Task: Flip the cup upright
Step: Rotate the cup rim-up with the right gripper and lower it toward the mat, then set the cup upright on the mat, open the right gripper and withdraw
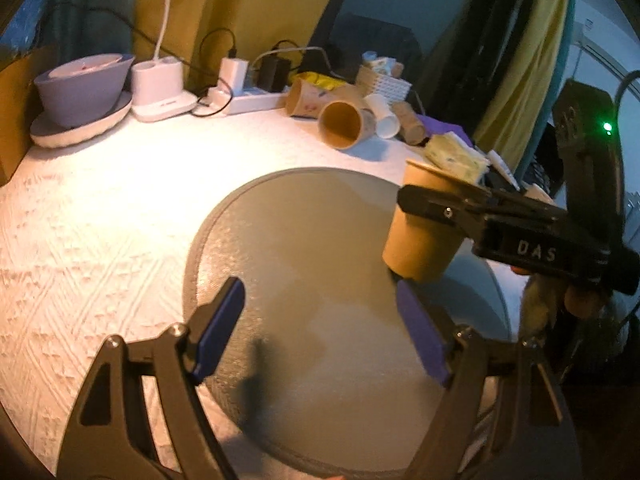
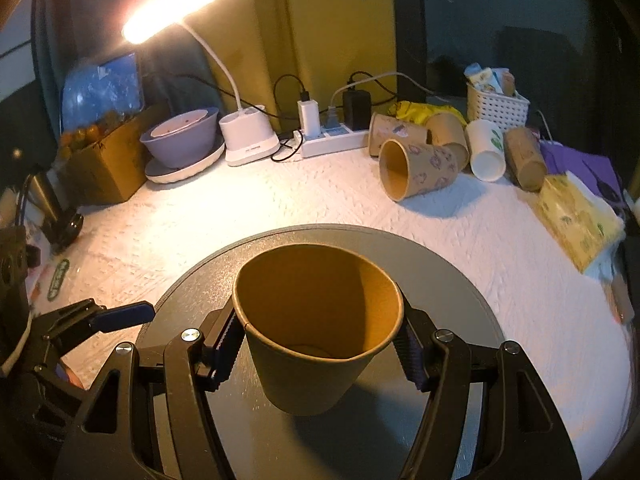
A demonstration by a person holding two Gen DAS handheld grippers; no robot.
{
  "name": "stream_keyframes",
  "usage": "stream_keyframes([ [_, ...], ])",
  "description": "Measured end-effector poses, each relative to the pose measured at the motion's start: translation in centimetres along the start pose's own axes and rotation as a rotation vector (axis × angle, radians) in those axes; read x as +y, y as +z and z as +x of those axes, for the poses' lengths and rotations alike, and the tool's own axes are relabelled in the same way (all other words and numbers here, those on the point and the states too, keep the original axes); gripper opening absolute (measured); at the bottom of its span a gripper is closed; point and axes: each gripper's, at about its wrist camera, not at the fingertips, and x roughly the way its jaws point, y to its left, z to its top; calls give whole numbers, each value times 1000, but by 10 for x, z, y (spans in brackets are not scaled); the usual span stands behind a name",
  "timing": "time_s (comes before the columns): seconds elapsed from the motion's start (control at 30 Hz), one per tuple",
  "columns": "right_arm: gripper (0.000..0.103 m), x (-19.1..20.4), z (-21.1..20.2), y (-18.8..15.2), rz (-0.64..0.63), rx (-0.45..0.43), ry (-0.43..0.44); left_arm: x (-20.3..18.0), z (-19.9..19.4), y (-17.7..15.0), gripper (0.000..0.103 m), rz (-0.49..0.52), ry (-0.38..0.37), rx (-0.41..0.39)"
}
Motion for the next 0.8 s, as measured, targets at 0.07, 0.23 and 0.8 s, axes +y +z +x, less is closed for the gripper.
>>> stream_keyframes([
  [0.07, 69, 2, 5, 0, -15, 6, -10, 4, 5, 0, 79, -18, -2, 19],
  [0.23, 69, 5, 10, -1, -40, 3, -25, 10, 9, 0, 79, -52, -30, 38],
  [0.8, 69, 13, -3, -21, -53, 19, -55, 4, -1, -3, 79, -36, -14, 17],
])
